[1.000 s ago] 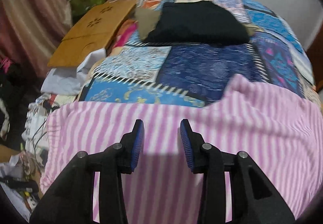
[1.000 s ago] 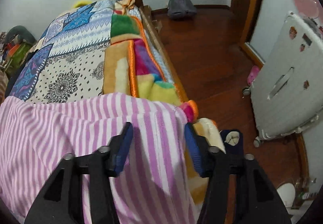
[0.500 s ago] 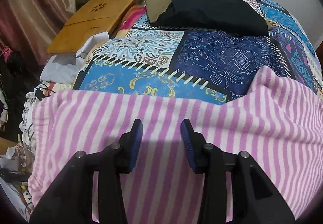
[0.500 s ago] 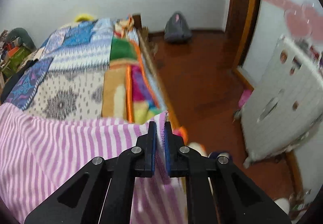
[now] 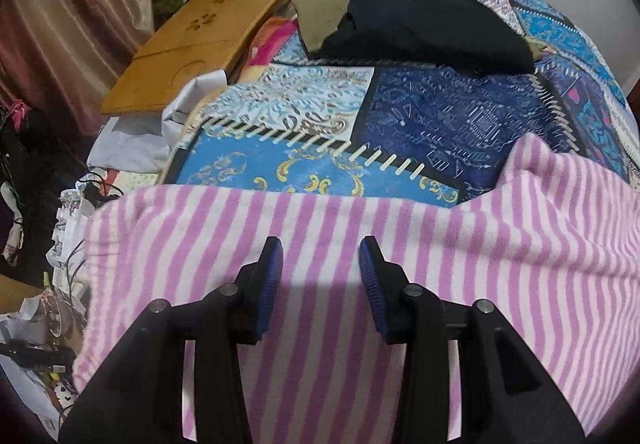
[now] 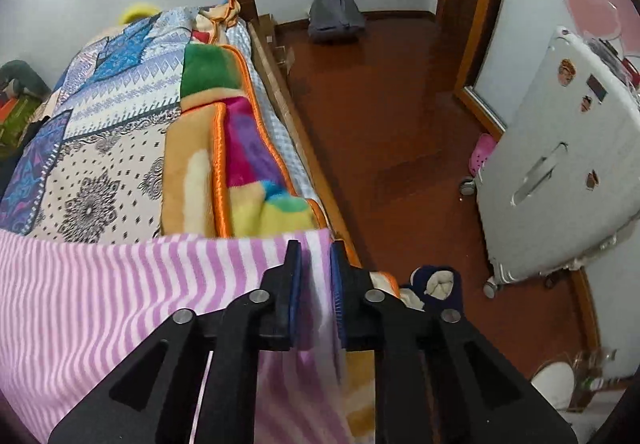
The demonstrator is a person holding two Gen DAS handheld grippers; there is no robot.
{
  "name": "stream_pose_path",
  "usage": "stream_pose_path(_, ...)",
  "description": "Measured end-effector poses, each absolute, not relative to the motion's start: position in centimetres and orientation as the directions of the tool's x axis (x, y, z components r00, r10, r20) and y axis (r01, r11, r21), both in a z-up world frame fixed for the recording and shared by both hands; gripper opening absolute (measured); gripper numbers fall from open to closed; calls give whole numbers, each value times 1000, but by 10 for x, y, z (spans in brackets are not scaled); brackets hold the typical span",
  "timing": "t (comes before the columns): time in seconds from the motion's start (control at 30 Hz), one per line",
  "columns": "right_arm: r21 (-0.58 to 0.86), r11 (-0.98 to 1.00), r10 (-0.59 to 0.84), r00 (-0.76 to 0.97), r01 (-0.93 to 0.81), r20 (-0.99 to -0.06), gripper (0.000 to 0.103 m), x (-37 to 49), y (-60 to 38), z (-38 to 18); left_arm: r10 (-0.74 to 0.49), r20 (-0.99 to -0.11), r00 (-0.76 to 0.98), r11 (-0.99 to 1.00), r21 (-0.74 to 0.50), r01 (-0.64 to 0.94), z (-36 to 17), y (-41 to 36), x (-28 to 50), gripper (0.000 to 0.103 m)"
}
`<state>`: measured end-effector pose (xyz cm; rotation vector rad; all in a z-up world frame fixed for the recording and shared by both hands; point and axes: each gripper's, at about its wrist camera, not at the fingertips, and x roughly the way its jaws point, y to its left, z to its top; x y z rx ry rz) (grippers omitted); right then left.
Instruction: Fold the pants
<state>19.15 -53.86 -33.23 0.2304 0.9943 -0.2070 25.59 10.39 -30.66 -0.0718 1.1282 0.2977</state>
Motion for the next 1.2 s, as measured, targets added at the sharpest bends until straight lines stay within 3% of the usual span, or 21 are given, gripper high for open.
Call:
stream_pose_path(0.2, 86, 951, -98, 554, 296, -827, 38, 140, -540, -310, 196, -869, 454, 955, 65, -288, -272, 114, 229, 41)
stream_pose_path(0.37, 148, 933, -51, 527, 329, -848, 38, 99, -544, -324, 236, -854, 463, 951, 106, -289, -259, 123, 202, 49)
stream_pose_path(0.63, 307, 859, 91, 468, 410, -879, 38, 75, -544, -377, 267, -873, 409, 939, 139, -316, -275, 135, 170, 50)
stream_pose_path(0.93, 389, 818, 181, 452, 424, -874, 38, 74, -535, -397, 265, -893, 365, 938, 150, -314, -298, 135, 157, 50)
stream_pose_path(1.0, 401, 809, 197, 445, 429, -874, 37, 74, -536, -400, 266, -894, 360, 937, 152, -315, -301, 135, 157, 50)
stream_pose_path(1.07, 421, 807, 214, 459, 415, -863, 19, 74, -537, -399, 270, -894, 358, 936, 158, -313, -303, 134, 157, 50)
stream_pose_path(1.13, 388, 828, 174, 472, 404, -864, 12, 73, -533, -393, 273, -892, 359, 936, 160, -314, -304, 133, 157, 50)
stream_pose_path(1.2, 341, 856, 128, 479, 390, -868, 11, 72, -527, -387, 275, -892, 358, 935, 161, -315, -305, 134, 157, 51)
